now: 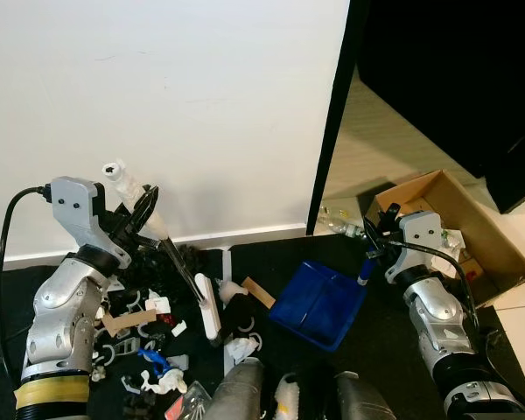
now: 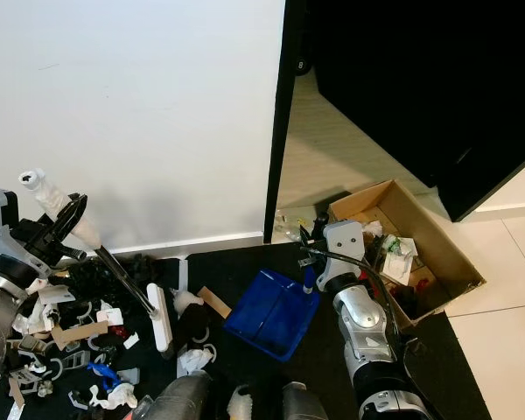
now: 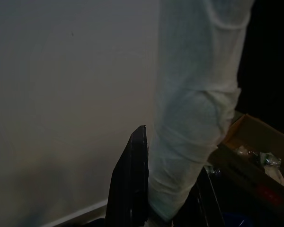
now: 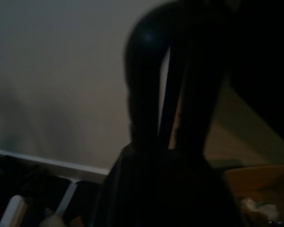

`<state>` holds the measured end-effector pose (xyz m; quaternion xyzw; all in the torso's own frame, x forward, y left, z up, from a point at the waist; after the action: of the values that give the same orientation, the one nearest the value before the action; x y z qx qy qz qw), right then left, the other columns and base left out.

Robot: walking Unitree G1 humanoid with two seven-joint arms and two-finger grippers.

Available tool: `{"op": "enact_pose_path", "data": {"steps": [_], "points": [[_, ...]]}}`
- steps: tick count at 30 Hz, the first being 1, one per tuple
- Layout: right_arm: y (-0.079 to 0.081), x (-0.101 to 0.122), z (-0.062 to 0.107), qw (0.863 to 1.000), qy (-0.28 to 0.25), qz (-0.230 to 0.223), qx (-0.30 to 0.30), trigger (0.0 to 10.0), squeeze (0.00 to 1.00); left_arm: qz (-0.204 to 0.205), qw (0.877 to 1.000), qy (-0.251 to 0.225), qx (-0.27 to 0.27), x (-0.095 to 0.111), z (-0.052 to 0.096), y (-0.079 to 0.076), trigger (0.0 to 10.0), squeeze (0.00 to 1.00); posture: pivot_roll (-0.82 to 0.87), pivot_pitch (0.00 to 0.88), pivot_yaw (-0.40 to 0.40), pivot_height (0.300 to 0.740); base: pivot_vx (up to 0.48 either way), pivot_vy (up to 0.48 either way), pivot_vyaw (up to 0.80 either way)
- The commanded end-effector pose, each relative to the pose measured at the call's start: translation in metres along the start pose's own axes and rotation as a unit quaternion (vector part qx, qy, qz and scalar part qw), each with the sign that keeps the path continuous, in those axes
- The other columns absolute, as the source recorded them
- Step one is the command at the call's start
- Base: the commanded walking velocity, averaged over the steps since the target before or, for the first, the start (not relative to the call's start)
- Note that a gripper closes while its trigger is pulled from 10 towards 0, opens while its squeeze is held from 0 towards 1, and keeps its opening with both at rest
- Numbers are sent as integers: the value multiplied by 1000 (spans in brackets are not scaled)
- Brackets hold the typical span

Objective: Sweep floor

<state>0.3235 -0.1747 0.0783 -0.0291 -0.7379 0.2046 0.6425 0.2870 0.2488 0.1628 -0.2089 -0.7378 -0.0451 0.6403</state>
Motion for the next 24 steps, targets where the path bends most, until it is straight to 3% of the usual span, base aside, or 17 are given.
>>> {"op": "enact_pose_path", "data": {"steps": [1, 9, 10, 17, 21, 24], "points": [[5, -8, 6, 1000, 14, -10, 9, 10000, 1000, 6, 1000, -3, 5, -4, 4, 0, 10000, 0, 232, 182, 57, 740, 0, 0, 0], [4, -12, 9, 1000, 25, -11, 11, 10000, 1000, 16, 1000, -2, 7, -8, 5, -3, 10000, 0, 229, 188, 57, 740, 0, 0, 0], [3, -12, 10, 1000, 27, -5, 9, 10000, 0, 18, 1000, -2, 6, -9, 5, -4, 10000, 0, 228, 188, 57, 740, 0, 0, 0], [-1, -21, 17, 997, 53, 46, -14, 10000, 0, 28, 1000, 0, 3, -13, 5, -7, 10000, 4, 219, 192, 51, 740, 0, 0, 0], [-1, -27, 22, 996, 73, 50, -19, 10000, 0, 32, 999, 2, 3, -15, 7, -9, 10000, 0, 218, 192, 48, 740, 0, 0, 0], [6, -41, 38, 992, 111, 58, -31, 10000, 0, 52, 999, 16, 0, -28, 15, -18, 10000, 4, 207, 187, 39, 740, 0, 0, 0]]}}
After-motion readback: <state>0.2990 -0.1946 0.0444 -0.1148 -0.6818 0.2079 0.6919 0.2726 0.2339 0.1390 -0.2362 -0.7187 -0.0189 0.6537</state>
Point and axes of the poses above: a point about 5 cm out from each wrist's last joint towards the gripper, its own z axis pointing back from the gripper into the wrist, its own x axis along the axis of the wrist's last joint, y = z × x, the point moved 1 cm from there along -z, pointing out of the wrist towards the gripper, and after that the axes turned 13 degrees about z, right-handed, at the moved point
